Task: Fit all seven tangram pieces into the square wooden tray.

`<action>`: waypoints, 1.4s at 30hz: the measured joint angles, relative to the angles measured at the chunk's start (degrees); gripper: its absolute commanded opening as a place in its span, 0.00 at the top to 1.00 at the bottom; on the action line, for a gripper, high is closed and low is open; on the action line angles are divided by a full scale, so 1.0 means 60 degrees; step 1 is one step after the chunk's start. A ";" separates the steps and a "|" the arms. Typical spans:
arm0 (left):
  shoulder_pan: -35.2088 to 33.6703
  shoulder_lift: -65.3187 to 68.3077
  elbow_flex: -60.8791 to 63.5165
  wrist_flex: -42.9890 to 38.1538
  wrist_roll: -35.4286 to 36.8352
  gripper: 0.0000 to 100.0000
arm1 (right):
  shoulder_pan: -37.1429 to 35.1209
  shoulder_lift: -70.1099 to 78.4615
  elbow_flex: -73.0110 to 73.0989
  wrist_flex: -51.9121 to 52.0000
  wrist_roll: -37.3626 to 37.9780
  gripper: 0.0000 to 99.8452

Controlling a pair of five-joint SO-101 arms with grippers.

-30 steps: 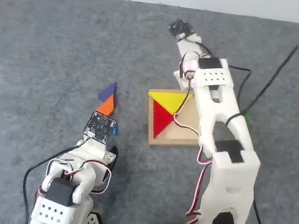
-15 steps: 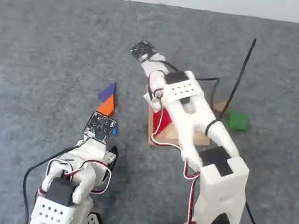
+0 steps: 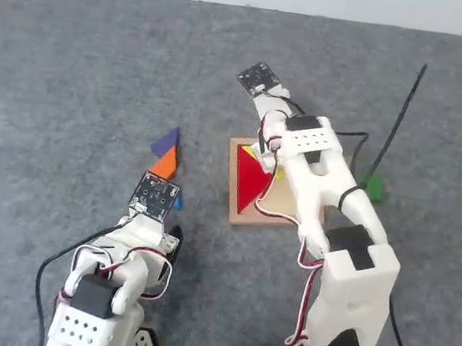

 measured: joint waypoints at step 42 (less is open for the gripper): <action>0.0000 0.0000 0.0000 0.0000 0.0000 0.90 | 0.4938 -0.6315 0.4879 0.0703 -0.0278 0.94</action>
